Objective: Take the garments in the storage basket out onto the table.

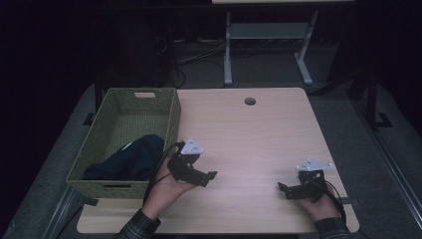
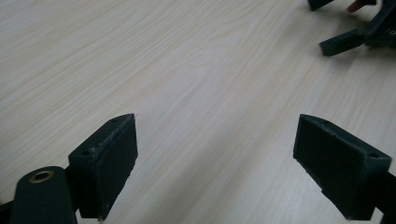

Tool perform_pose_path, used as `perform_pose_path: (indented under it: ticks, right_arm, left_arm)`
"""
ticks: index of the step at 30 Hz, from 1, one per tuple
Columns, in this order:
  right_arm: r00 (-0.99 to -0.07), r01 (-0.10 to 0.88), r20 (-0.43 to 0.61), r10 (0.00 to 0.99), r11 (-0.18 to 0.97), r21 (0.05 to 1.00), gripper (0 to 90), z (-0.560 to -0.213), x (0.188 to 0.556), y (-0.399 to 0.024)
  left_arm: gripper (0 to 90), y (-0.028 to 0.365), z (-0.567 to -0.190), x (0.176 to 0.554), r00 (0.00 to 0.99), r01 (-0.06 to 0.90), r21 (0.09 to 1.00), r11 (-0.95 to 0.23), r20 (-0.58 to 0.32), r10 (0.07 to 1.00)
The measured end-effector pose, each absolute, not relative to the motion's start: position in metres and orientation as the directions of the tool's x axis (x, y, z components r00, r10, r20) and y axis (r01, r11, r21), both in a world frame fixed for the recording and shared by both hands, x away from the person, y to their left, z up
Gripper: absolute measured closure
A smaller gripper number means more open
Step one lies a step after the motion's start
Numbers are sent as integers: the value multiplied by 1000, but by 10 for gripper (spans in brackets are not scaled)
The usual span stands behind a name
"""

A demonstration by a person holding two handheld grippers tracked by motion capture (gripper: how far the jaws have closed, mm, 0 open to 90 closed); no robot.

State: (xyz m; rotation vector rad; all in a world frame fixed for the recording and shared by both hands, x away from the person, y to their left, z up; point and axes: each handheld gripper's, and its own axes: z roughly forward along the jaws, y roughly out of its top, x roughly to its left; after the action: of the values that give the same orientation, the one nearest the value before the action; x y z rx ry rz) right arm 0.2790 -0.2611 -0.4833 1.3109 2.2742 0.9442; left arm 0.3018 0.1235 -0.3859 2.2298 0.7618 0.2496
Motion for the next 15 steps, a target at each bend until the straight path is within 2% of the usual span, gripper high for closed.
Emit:
perform_pose_path:
  ticks: [12, 15]
  right_arm:
    - [-512, 625, 30, 858, 349, 698, 0, -483, 280, -262]
    - [-514, 624, 29, 857, 351, 698, 0, -483, 280, -262]
  left_arm:
    - [132, 122, -379, 307, 820, 453, 715, -533, -100, 564]
    - [133, 122, -375, 308, 820, 441, 724, -530, -85, 566]
